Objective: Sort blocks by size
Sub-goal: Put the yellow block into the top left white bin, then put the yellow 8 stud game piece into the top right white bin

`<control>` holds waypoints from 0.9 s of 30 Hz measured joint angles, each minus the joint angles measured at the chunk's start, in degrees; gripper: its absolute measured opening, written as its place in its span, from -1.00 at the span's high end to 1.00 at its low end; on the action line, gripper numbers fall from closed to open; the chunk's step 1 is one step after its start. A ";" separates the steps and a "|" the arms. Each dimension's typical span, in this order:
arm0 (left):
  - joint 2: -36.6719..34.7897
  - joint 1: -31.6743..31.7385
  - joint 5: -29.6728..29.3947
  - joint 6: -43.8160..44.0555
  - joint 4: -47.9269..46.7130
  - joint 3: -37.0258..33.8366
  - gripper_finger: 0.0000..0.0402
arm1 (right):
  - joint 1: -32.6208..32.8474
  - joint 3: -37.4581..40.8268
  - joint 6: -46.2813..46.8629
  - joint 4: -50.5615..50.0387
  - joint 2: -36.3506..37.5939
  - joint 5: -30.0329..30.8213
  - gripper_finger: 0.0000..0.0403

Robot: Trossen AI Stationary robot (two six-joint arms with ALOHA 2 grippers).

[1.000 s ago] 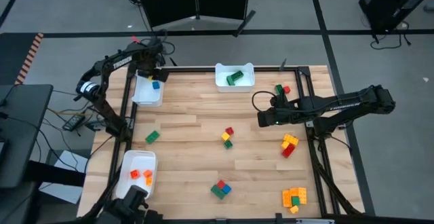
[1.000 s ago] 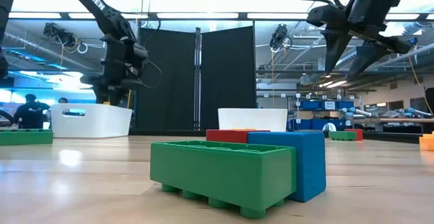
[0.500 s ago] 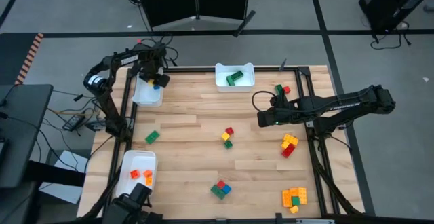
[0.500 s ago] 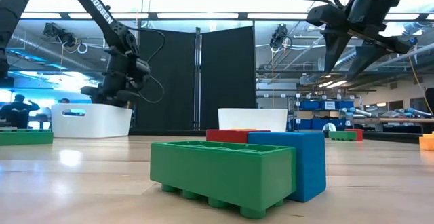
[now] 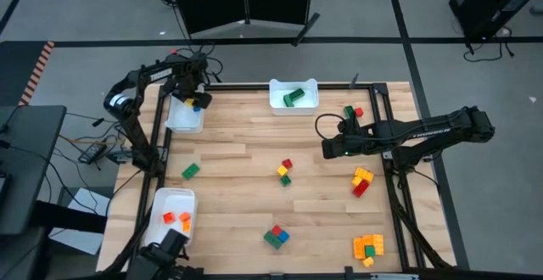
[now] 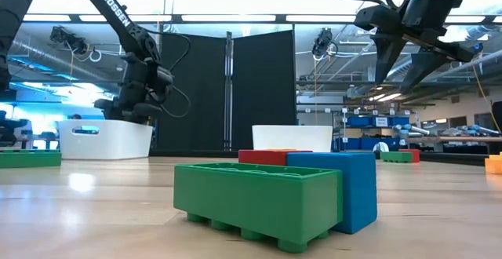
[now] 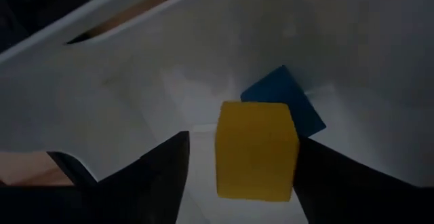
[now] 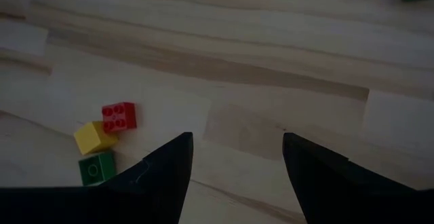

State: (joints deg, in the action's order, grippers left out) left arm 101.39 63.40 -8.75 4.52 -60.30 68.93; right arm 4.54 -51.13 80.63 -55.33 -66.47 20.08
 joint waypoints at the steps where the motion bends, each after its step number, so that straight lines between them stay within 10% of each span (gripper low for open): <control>1: -0.48 -0.01 0.10 -0.01 -0.07 -0.06 -0.24 | 0.01 0.00 -0.11 0.00 0.00 0.00 -0.19; 27: -9.90 -0.02 0.09 -3.66 0.52 -0.05 -0.25 | 0.00 0.02 -0.91 0.12 0.01 0.00 -0.19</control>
State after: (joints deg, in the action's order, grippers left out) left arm 91.49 63.37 -8.67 0.86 -59.77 68.88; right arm 4.54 -51.11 79.72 -55.21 -66.47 20.08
